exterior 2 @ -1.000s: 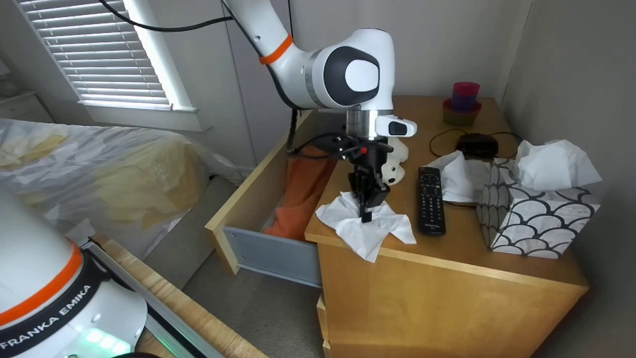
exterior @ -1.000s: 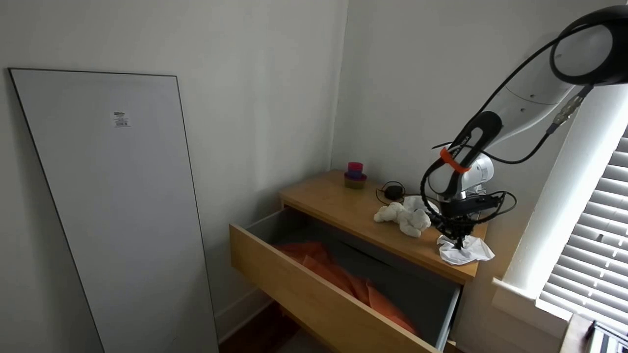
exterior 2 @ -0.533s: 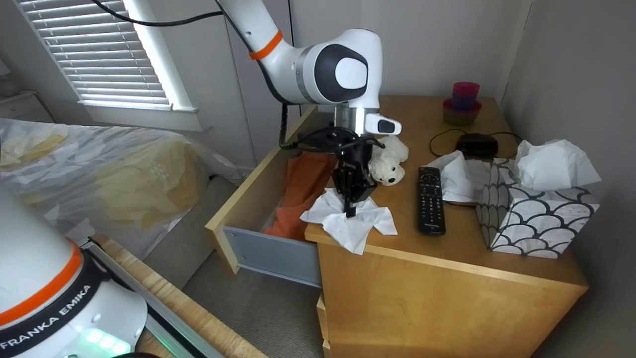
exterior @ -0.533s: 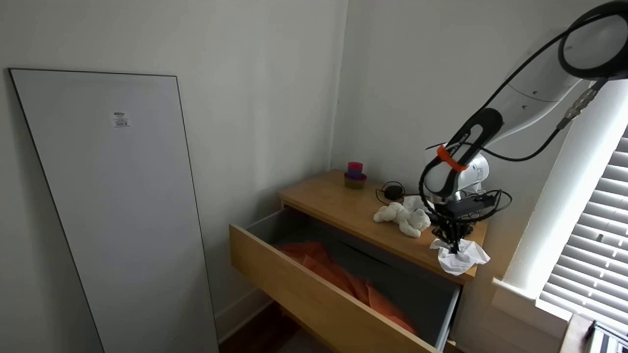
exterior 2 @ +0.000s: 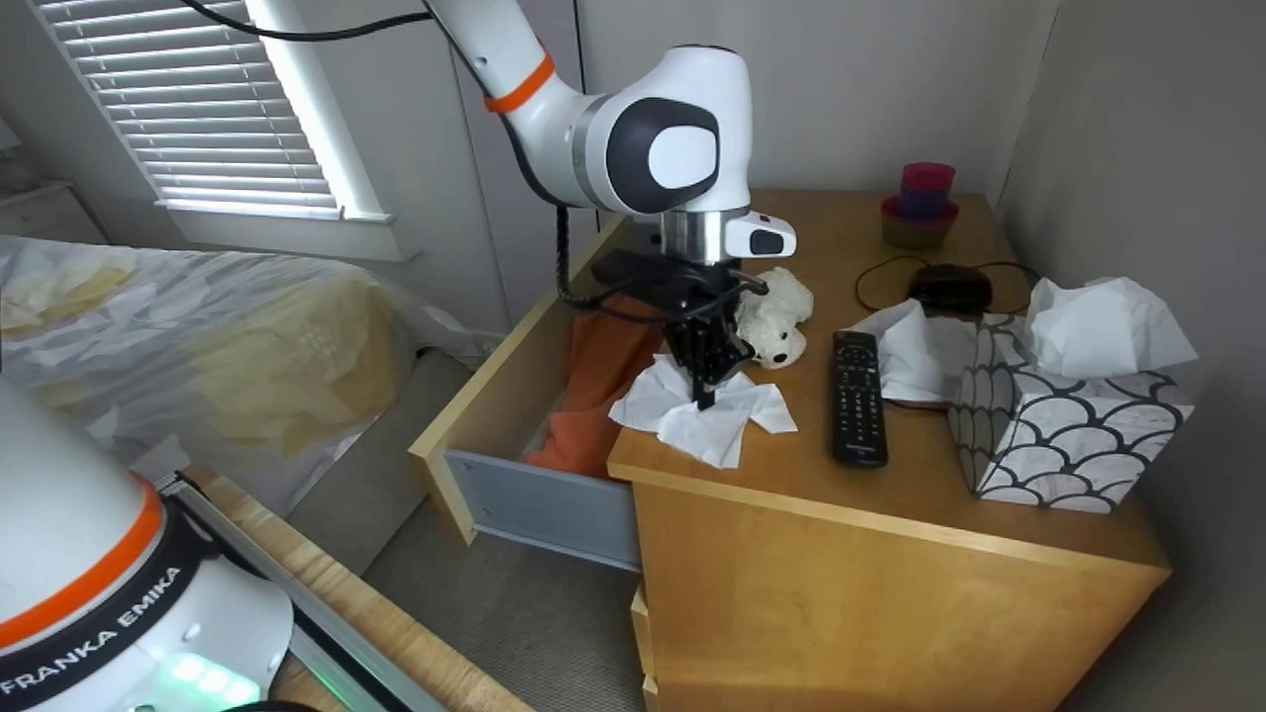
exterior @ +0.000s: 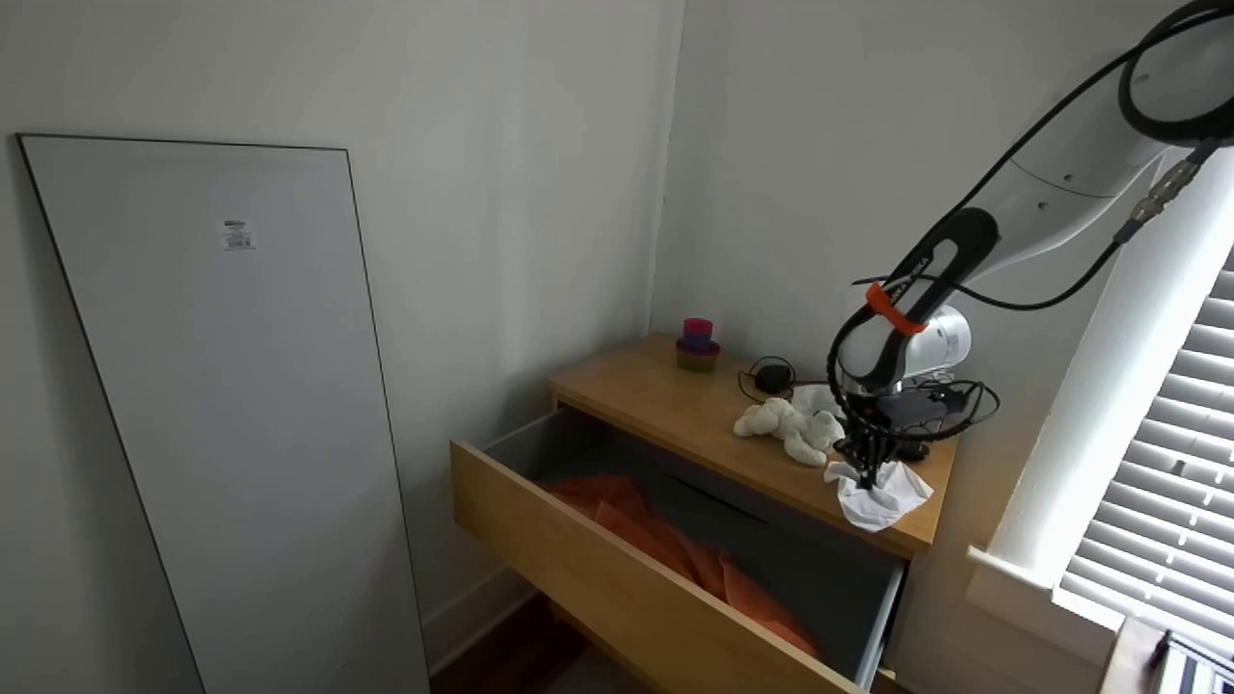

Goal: Use the paper towel in front of the paper towel box to wipe the counter top bottom corner surface and stack it on the paper towels on the left of the paper towel box

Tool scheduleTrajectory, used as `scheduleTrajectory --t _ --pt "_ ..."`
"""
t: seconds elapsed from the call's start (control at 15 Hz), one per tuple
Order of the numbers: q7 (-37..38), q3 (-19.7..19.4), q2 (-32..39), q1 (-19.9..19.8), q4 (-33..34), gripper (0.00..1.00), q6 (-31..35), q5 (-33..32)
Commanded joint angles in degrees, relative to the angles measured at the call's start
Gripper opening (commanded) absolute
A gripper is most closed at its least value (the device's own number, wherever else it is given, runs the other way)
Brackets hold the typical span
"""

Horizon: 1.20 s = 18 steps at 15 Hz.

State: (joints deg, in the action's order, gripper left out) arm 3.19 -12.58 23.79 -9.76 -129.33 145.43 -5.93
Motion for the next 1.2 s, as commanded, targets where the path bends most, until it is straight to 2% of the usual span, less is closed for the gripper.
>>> scheduleTrajectory --t 0.0,0.27,0.47,0.67,0.87,1.13 --pt "0.0 1.1 4.2 -1.4 -0.6 0.01 9.9 2.7" --pt "4.4 -1.7 6.2 -0.1 0.4 0.01 15.5 1.9" --pt "11.7 -7.3 8.3 3.6 1.4 0.01 18.5 -0.6" --pt "18.7 -12.8 9.6 8.0 2.4 0.01 13.0 -2.2" --pt "19.2 -12.0 8.2 8.2 2.6 0.01 5.1 -1.9" --pt "14.5 -7.6 5.9 5.8 2.7 0.01 -3.8 -1.1"
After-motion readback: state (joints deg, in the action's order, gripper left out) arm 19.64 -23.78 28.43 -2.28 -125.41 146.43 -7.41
